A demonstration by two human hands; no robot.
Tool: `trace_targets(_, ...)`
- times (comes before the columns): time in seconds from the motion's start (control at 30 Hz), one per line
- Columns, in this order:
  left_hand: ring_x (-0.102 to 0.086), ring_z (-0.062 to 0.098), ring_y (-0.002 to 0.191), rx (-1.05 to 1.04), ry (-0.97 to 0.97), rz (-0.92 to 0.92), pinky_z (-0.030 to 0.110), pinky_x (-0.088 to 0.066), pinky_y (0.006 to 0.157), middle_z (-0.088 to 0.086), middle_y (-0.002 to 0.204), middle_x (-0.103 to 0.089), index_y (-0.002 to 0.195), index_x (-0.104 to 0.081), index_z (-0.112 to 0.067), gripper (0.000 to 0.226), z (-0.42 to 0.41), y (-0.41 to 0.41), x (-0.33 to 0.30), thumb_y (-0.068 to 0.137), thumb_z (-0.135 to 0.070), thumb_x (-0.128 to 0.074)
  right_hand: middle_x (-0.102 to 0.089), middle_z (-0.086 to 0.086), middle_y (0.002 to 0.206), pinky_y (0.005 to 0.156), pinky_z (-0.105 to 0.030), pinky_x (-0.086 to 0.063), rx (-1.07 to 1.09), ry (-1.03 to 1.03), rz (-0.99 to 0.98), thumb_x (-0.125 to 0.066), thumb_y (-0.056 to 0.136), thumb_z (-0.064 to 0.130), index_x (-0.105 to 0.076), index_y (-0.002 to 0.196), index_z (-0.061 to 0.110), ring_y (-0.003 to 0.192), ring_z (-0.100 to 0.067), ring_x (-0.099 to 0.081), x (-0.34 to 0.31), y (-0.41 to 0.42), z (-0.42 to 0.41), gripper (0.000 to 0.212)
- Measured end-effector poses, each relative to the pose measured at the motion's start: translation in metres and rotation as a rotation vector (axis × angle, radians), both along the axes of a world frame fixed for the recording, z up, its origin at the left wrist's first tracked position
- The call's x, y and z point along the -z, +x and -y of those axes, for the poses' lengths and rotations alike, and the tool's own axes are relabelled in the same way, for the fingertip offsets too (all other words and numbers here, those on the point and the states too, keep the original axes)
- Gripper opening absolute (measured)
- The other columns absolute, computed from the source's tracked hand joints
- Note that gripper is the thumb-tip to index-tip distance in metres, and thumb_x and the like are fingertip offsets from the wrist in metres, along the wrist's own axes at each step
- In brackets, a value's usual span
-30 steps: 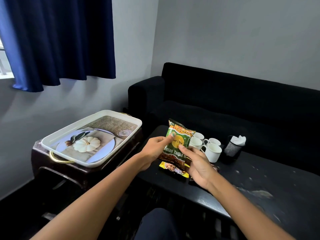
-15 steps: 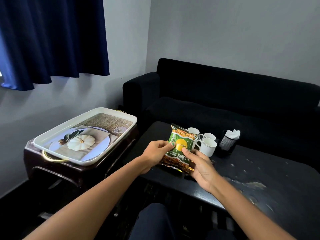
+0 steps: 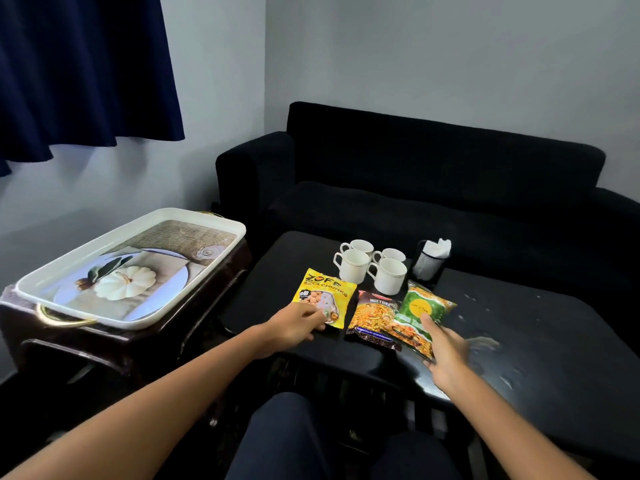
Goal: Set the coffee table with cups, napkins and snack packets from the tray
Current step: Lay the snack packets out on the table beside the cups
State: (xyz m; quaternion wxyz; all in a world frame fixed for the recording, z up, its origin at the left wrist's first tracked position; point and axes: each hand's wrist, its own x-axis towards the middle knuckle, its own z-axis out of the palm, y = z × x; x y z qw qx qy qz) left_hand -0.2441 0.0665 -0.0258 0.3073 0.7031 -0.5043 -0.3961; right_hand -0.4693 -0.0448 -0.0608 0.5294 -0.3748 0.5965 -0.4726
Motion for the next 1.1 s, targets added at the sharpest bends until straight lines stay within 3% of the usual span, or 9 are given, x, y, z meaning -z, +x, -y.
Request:
trace_targets(0.1, -0.049, 0.016, 0.084, 0.043, 0.022, 0.063, 0.026, -0.038, 0.072, 0.005, 0.099, -0.058, 0.093, -0.057, -0.013, 0.028, 0.002, -0.001, 0.013, 0.098, -0.037, -0.043, -0.060, -0.023, 0.094, 0.085, -0.047, -0.046, 0.076, 0.014, -0.105, -0.068, 0.085, 0.030, -0.060, 0.093, -0.002, 0.084, -0.032, -0.053, 0.015, -0.018, 0.006, 0.034)
trace_targets(0.17, -0.048, 0.016, 0.086, 0.077, 0.025, 0.112, 0.030, -0.038, 0.077, 0.004, 0.093, -0.053, 0.090, -0.053, -0.018, 0.026, 0.003, -0.003, 0.019, 0.097, -0.041, -0.043, -0.054, -0.016, 0.075, 0.078, -0.042, -0.043, 0.065, 0.001, -0.165, -0.066, 0.086, 0.030, -0.058, 0.082, -0.001, 0.080, -0.029, -0.048, 0.025, -0.027, 0.011, 0.032)
trace_targets(0.3, -0.054, 0.011, 0.103, 0.146, 0.047, 0.299, 0.025, -0.042, 0.085, -0.001, 0.121, -0.060, 0.125, -0.054, -0.022, 0.039, 0.003, -0.013, 0.028, 0.096, -0.046, -0.043, -0.040, 0.000, 0.061, 0.054, -0.034, -0.032, 0.054, -0.012, -0.276, -0.063, 0.088, 0.029, -0.047, 0.065, 0.010, 0.057, -0.017, -0.039, 0.044, -0.038, 0.020, 0.034)
trace_targets(0.4, -0.047, 0.016, 0.124, 0.185, 0.027, 0.460, 0.034, -0.040, 0.103, 0.001, 0.139, -0.047, 0.139, -0.041, -0.022, 0.051, 0.004, -0.025, 0.037, 0.095, -0.048, -0.045, -0.049, -0.002, 0.065, 0.057, -0.033, -0.034, 0.015, -0.043, -0.372, -0.061, 0.088, 0.037, -0.058, 0.085, 0.001, 0.058, -0.014, -0.043, 0.051, -0.039, 0.027, 0.036)
trace_targets(0.5, -0.036, 0.018, 0.133, 0.242, 0.005, 0.642, 0.039, -0.034, 0.109, -0.002, 0.149, -0.033, 0.144, -0.031, -0.025, 0.058, 0.008, -0.037, 0.043, 0.094, -0.052, -0.043, -0.058, -0.003, 0.082, 0.069, -0.033, -0.039, 0.002, -0.085, -0.439, -0.060, 0.087, 0.043, -0.060, 0.107, 0.004, 0.072, -0.018, -0.050, 0.057, -0.039, 0.033, 0.044)
trace_targets(0.67, -0.022, 0.016, 0.141, 0.232, -0.112, 0.729, 0.037, -0.027, 0.112, -0.008, 0.156, -0.017, 0.149, -0.021, -0.026, 0.065, 0.037, -0.054, 0.048, 0.094, -0.054, -0.041, -0.062, 0.001, 0.082, 0.069, -0.032, -0.038, 0.002, -0.139, -0.588, -0.055, 0.082, 0.060, -0.061, 0.100, 0.019, 0.088, -0.026, -0.057, 0.070, -0.044, 0.043, 0.045)
trace_targets(0.93, 0.015, 0.018, 0.147, 0.210, -0.211, 0.925, 0.038, 0.006, 0.119, -0.006, 0.160, 0.015, 0.151, 0.011, -0.028, 0.074, 0.085, -0.097, 0.083, 0.094, -0.060, -0.024, -0.061, 0.012, 0.087, 0.070, -0.032, -0.043, 0.071, -0.341, -0.643, -0.056, 0.080, 0.061, -0.051, 0.094, 0.035, 0.075, -0.015, -0.057, 0.076, -0.045, 0.047, 0.031)
trace_targets(1.0, 0.005, 0.018, 0.148, 0.163, -0.283, 0.977, 0.035, 0.010, 0.118, -0.004, 0.161, 0.004, 0.153, -0.001, -0.026, 0.074, 0.094, -0.104, 0.086, 0.093, -0.060, -0.026, -0.058, 0.002, 0.101, 0.077, -0.039, -0.046, 0.136, -0.444, -0.672, -0.063, 0.082, 0.047, -0.053, 0.100, 0.027, 0.083, -0.023, -0.059, 0.076, -0.041, 0.047, 0.029)
trace_targets(1.1, -0.041, 0.016, 0.135, 0.176, -0.301, 0.963, 0.030, -0.003, 0.112, -0.003, 0.136, -0.057, 0.129, -0.060, -0.023, 0.065, 0.102, -0.113, 0.079, 0.084, -0.061, -0.031, -0.061, -0.013, 0.096, 0.074, -0.048, -0.047, 0.222, -0.584, -0.802, -0.058, 0.076, 0.043, -0.063, 0.098, 0.011, 0.088, -0.039, -0.061, 0.071, -0.037, 0.046, 0.040)
